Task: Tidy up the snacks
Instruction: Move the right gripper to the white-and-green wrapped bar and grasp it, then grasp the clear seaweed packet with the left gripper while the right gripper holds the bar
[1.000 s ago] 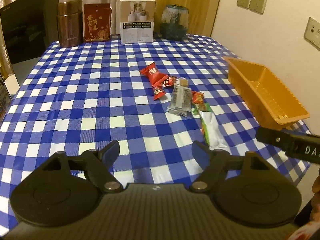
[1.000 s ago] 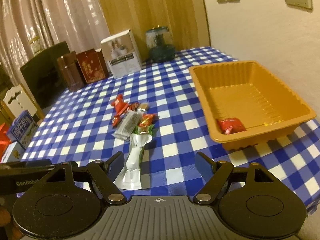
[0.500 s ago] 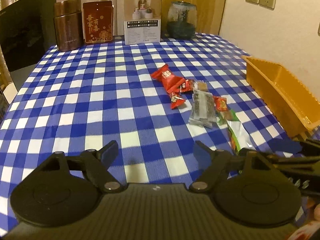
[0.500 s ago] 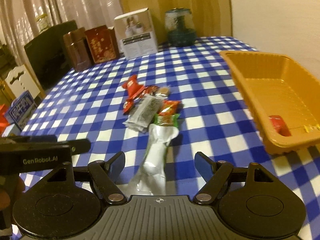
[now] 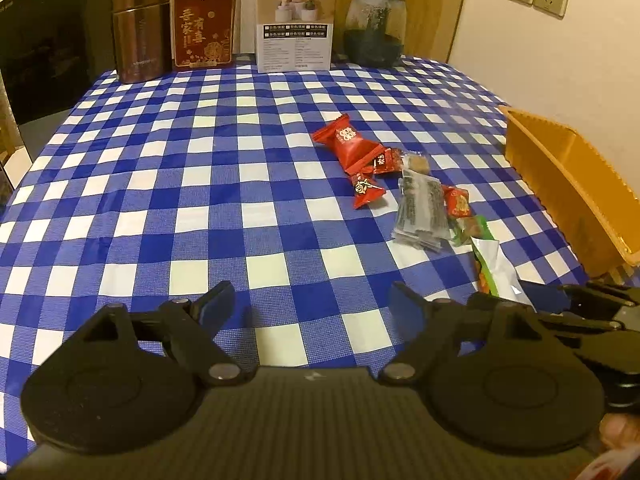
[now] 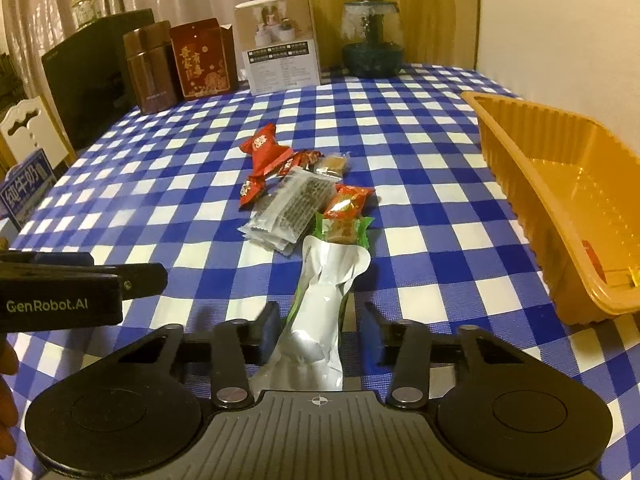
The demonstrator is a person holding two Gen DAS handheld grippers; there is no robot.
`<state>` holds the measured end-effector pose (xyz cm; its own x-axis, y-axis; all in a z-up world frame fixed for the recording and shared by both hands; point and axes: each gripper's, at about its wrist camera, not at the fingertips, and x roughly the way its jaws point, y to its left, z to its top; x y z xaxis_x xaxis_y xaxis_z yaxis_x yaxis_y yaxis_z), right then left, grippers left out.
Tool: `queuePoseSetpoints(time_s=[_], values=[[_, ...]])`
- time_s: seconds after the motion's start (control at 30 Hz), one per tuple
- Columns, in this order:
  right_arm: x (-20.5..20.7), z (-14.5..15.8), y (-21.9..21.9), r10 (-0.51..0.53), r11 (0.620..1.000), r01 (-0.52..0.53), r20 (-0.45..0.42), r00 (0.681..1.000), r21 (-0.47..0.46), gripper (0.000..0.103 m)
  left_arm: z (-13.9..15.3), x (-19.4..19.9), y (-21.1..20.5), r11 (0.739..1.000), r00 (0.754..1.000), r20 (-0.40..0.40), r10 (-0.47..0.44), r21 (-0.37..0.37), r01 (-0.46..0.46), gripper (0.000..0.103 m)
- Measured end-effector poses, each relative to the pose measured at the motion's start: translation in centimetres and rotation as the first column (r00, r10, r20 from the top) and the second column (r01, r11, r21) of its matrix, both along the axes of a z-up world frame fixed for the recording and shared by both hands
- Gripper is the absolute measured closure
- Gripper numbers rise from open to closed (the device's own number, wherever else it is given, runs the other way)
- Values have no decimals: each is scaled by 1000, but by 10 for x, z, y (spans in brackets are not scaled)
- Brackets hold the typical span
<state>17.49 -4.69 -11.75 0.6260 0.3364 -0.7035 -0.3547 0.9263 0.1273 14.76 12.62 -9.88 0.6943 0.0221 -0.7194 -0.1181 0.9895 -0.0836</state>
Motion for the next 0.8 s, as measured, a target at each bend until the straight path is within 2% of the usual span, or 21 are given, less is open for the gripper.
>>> queuePoseSetpoints(time_s=[0.2, 0.33, 0.57, 0.73, 0.8], values=[[-3, 3, -5, 19, 1000, -19, 2, 1000, 3, 72, 2, 0, -1, 999, 1000, 1, 1, -39, -1, 21], [-10, 13, -16, 12, 1000, -12, 50, 999, 5, 72, 5, 3, -3, 998, 1000, 9, -2, -56, 2, 21], [-1, 23, -39, -68, 997, 65, 77, 995, 43, 72, 9, 31, -20, 992, 992, 66, -107, -64, 111, 22], [4, 18, -44, -84, 996, 82, 56, 995, 37, 72, 2, 58, -36, 982, 982, 65, -176, -52, 180, 29], [6, 16, -46, -88, 996, 86, 50, 995, 38, 72, -2, 67, -42, 979, 979, 56, -196, -47, 199, 37]])
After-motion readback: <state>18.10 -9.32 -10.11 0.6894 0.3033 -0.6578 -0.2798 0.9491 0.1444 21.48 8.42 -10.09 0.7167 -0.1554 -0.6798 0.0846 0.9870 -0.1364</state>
